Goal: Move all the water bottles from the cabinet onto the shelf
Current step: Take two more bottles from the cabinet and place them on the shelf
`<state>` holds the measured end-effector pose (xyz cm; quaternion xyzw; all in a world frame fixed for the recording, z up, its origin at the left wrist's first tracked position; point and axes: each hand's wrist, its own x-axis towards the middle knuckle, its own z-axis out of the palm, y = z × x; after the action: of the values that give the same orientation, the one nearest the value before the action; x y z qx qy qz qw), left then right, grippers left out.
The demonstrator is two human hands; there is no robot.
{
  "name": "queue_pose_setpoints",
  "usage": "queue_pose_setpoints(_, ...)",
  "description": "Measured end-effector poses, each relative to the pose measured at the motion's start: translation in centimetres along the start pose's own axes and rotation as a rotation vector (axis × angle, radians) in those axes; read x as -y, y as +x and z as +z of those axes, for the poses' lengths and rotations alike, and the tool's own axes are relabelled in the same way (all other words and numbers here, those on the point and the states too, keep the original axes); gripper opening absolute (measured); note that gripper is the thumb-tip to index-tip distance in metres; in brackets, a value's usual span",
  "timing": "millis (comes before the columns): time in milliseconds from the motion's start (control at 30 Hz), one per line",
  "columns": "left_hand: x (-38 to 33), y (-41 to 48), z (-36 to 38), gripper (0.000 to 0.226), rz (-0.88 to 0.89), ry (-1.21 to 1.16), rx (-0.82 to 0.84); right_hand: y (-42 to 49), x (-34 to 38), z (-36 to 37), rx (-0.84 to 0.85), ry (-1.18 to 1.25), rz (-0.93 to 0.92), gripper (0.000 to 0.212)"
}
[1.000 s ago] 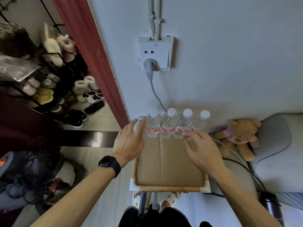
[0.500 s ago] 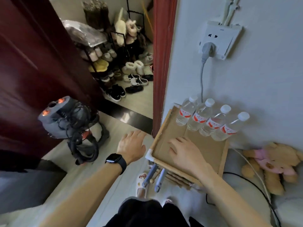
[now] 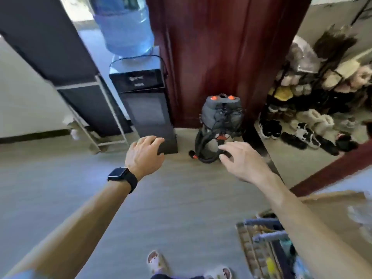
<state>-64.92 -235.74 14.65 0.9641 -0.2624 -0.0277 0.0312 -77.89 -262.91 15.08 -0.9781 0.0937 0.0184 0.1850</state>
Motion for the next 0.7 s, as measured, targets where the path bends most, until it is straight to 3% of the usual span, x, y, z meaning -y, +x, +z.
queue_pose_setpoints(100,10.8,-5.5,-2.9,0.051,-0.226,-0.014,-0.093,4.1,9.6,-0.2,-0.035,0.000,-0.175,0.048)
queue_pose_setpoints(233,24.4,-15.4,-5.9,0.053,-0.475,0.019,-0.183,7.1,24.7,1.2,-0.040,0.032,-0.403,0.041)
queue_pose_setpoints(400,39.3,-28.9,-9.6,0.056,-0.731,0.133,-0.205,8.0,45.8,5.2,0.001,0.074,-0.709,0.041)
queue_pose_setpoints(700,56.5,-45.9,-16.7,0.053,-1.105,0.249,-0.289,7.1,75.3,11.1,0.055,0.064,-1.080,0.044)
